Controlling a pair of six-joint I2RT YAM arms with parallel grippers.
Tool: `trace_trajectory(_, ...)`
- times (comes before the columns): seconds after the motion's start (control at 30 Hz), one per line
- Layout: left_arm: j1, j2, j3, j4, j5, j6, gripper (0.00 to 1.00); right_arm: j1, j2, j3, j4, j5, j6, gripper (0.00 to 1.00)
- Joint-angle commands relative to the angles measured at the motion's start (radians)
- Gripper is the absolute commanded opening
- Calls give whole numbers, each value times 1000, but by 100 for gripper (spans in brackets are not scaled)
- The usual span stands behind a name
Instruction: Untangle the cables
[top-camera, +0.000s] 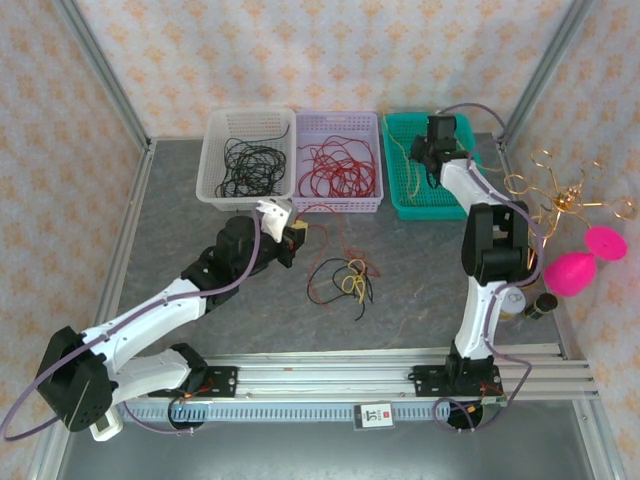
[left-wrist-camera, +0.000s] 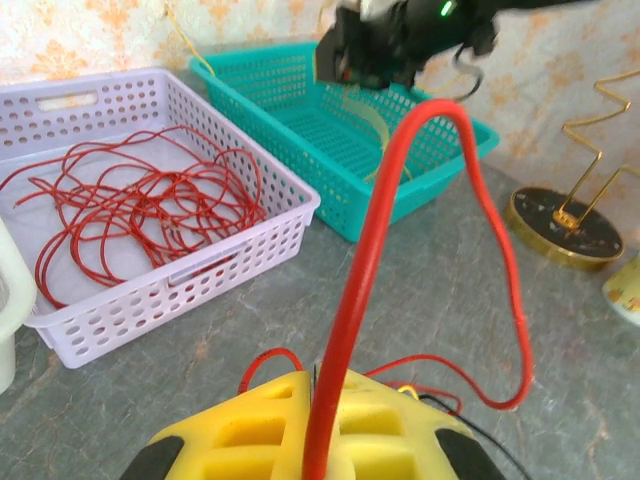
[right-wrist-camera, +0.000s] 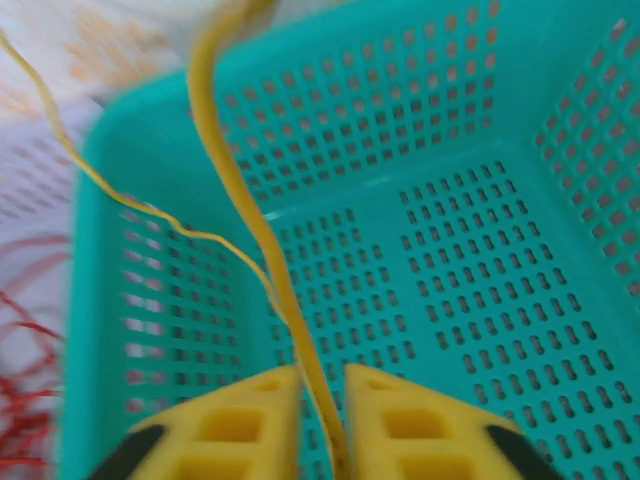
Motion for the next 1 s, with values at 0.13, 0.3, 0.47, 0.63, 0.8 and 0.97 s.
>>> trace_trajectory(0.13,7,-6,100,-108,-38,-96,0,-24,59,121,-72,101,-34,52)
trace_trajectory(0.3,7,29,120,-128,-85,-137,0,-18,-95,81,-73,-1,-14,59)
trace_trajectory(0.47,7,48,151,-128,-117,-207,0,41,-370,-156,17,-118,-37,61)
trace_trajectory(0.63,7,33,190,-156,-123,-206,0,45,-559,-381,56,-9,1,61)
trace_trajectory(0.8,6,45,256,-230,-64,-181,0,86,-700,-551,108,-295,-6,53)
trace_trajectory(0.97,6,51,302,-328,-146,-127,0,282,-917,-756,249,-484,-124,63)
